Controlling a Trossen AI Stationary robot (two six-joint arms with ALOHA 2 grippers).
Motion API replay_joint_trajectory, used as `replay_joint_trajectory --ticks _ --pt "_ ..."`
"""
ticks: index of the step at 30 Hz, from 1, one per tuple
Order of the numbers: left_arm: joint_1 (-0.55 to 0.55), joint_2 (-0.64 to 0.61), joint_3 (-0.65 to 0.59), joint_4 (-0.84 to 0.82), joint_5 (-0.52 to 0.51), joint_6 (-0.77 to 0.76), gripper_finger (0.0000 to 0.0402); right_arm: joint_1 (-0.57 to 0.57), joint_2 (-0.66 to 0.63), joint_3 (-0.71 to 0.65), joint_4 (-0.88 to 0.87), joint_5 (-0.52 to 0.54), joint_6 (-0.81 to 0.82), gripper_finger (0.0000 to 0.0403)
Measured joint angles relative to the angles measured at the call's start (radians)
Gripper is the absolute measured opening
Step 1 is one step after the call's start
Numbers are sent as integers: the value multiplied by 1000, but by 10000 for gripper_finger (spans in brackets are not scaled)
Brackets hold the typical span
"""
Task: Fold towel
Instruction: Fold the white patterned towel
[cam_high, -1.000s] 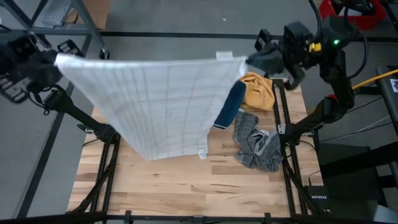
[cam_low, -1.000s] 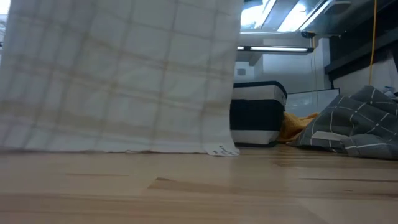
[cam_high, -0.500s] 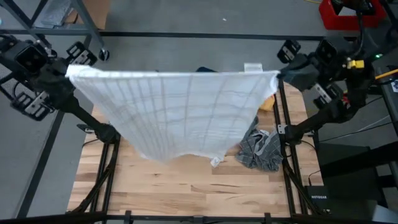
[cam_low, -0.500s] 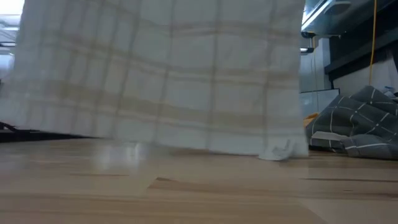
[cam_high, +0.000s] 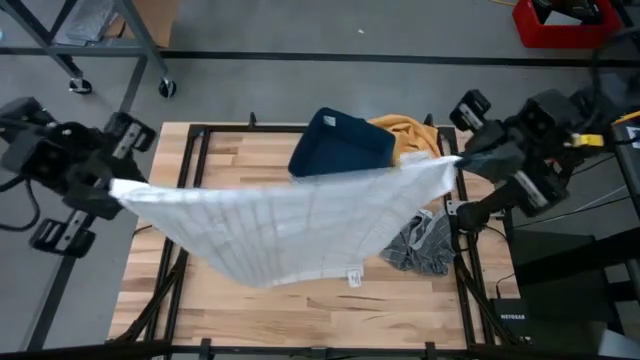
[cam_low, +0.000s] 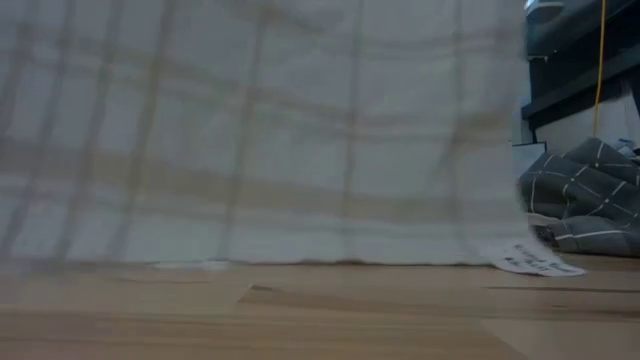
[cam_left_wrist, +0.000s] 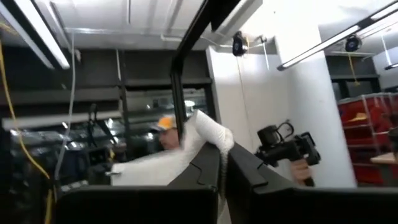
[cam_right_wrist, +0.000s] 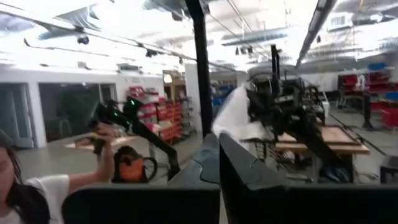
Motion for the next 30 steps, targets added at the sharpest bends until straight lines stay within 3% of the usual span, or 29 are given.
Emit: replay_joint_trajectory --ticks 6,13,17,23,26,30 --pt "-149 33 0 104 -185 248 0 70 7 -1 24 49 -22 0" --pt "-255 63 0 125 -343 344 0 122 21 -1 8 38 -23 0" --pt "-281 80 0 144 -354 402 0 137 39 -1 18 40 -23 0" --pt "-312 90 0 305 -398 580 0 137 43 -1 35 85 -46 0" --pt "-317 89 0 373 -474 672 0 137 43 -1 33 147 -93 0" --pt "-316 80 1 392 -653 748 0 136 40 0 -24 236 -142 0"
